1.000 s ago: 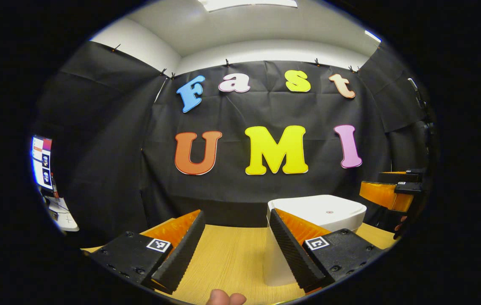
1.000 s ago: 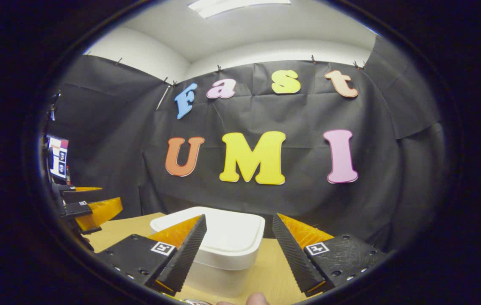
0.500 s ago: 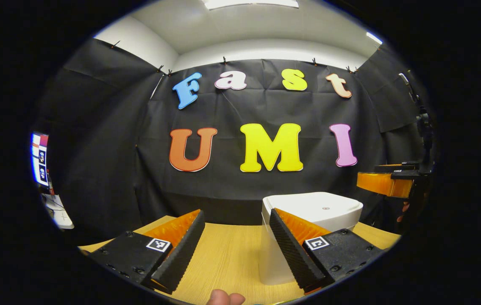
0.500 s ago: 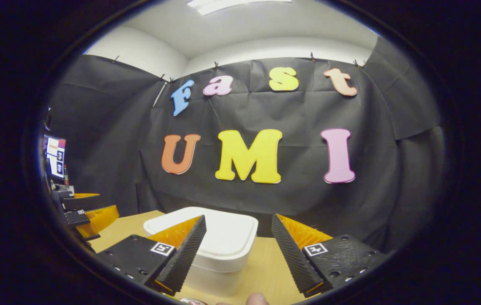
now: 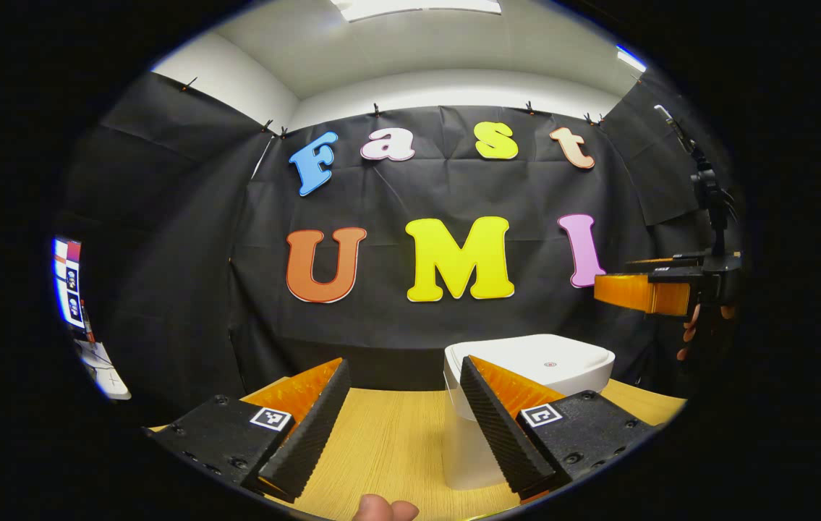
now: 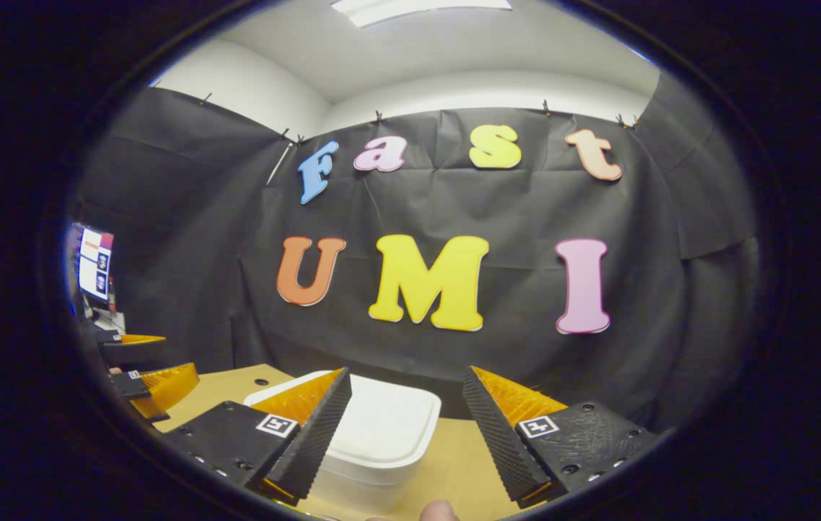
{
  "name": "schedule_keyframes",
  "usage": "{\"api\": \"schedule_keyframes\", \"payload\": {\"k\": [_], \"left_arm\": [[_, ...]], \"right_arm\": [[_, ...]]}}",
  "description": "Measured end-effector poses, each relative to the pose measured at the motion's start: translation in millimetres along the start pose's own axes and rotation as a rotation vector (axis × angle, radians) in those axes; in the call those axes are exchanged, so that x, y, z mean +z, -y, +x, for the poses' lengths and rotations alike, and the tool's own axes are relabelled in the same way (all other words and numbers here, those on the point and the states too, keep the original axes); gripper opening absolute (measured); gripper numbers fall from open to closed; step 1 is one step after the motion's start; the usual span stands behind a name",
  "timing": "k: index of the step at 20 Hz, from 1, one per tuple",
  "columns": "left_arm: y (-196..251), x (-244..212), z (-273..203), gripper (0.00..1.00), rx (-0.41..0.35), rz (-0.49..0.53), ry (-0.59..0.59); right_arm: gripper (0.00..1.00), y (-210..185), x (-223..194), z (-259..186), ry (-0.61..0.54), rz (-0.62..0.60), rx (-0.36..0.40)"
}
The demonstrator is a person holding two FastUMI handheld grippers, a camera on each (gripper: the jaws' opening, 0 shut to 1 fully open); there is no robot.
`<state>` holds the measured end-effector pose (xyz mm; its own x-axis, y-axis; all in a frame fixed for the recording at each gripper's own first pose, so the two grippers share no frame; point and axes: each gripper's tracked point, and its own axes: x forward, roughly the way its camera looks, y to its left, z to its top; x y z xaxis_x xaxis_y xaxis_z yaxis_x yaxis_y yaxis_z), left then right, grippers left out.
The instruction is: Press the lid of the desktop garbage bin to open it, pick up the crumpled paper on the desktop and throw it into the bin, then pick up the pop can on the desktop and drop it into the bin, and finally close the garbage bin lid.
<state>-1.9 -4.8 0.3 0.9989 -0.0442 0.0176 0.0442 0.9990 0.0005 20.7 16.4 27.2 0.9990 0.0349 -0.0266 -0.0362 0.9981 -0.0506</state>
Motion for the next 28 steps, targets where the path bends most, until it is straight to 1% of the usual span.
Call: {"api": "schedule_keyframes", "payload": {"k": [1, 2, 3, 4, 5, 7, 8, 9, 10, 11, 12, 13, 14, 15, 16, 19, 23, 24, 27, 28], "left_arm": [[-2.3, -1.8, 0.3, 0.99, 0.005, -0.001, -0.004], [-5.9, -7.0, -0.1, 0.99, 0.01, 0.0, -0.017], [-7.5, -9.7, -1.2, 0.99, 0.012, -0.001, -0.022], [-9.2, -9.6, -1.0, 0.99, 0.017, -0.005, -0.024], [-11.1, -10.7, -1.6, 0.99, 0.02, -0.011, -0.027], [-12.0, -11.6, -3.7, 0.99, 0.021, -0.017, -0.027], [-12.8, -13.0, -5.4, 0.99, 0.02, -0.015, -0.029], [-12.9, -13.5, -5.5, 0.99, 0.02, -0.01, -0.027], [-13.1, -14.8, -5.7, 0.99, 0.018, -0.005, -0.031], [-11.9, -14.9, -7.3, 0.99, 0.014, 0.001, -0.033], [-10.9, -14.4, -7.6, 0.99, 0.008, 0.006, -0.029], [-8.4, -12.7, -9.0, 0.99, 0.002, 0.009, -0.024], [-7.2, -14.1, -10.1, 0.99, -0.004, 0.007, -0.023], [-5.7, -15.8, -10.8, 0.99, -0.01, 0.003, -0.023], [-6.0, -17.4, -10.8, 0.99, -0.01, 0.0, -0.025], [-10.8, -22.3, -14.8, 0.99, 0.003, 0.011, -0.029], [-5.3, -37.0, -19.4, 0.99, -0.017, 0.015, -0.056], [-4.0, -38.6, -19.8, 0.99, -0.022, 0.014, -0.058], [-0.1, -41.4, -22.7, 0.99, -0.03, 0.009, -0.059], [0.5, -44.1, -24.1, 0.94, -0.032, 0.006, -0.065]], "right_arm": [[0.97, -3.5, -5.5, 0.4, -0.023, 0.018, 0.017], [0.95, -4.4, -8.8, 2.1, -0.036, 0.027, 0.023], [0.97, -4.6, -10.6, 4.7, -0.044, 0.039, 0.022], [0.94, -6.3, -14.0, 7.1, -0.056, 0.049, 0.024], [0.93, -9.7, -17.8, 9.2, -0.067, 0.057, 0.028], [0.85, -8.6, -23.4, 14.1, -0.085, 0.062, 0.008], [0.75, -7.8, -24.5, 15.2, -0.091, 0.06, -0.007], [0.7, -4.4, -29.4, 19.0, -0.099, 0.056, -0.035], [0.53, -1.5, -30.3, 17.7, -0.103, 0.061, -0.058], [0.37, -5.0, -31.5, 17.2, -0.103, 0.072, -0.056], [0.14, -10.2, -30.8, 15.0, -0.101, 0.077, -0.047], [0.08, -14.6, -30.2, 13.6, -0.098, 0.078, -0.037], [0.04, -20.2, -29.1, 12.3, -0.096, 0.074, -0.018], [0.04, -18.0, -31.6, 16.4, -0.102, 0.069, -0.019], [0.0, -22.7, -33.5, 15.4, -0.105, 0.064, -0.013], [0.0, -30.4, -44.9, 12.4, -0.137, 0.053, 0.001], [0.0, -33.8, -65.1, 19.6, -0.202, 0.045, 0.006], [0.0, -37.0, -72.5, 20.1, -0.233, 0.047, 0.021], [0.0, -36.9, -80.4, 19.6, -0.271, 0.08, 0.057], [0.01, -36.5, -81.3, 19.3, -0.271, 0.07, 0.064]]}}
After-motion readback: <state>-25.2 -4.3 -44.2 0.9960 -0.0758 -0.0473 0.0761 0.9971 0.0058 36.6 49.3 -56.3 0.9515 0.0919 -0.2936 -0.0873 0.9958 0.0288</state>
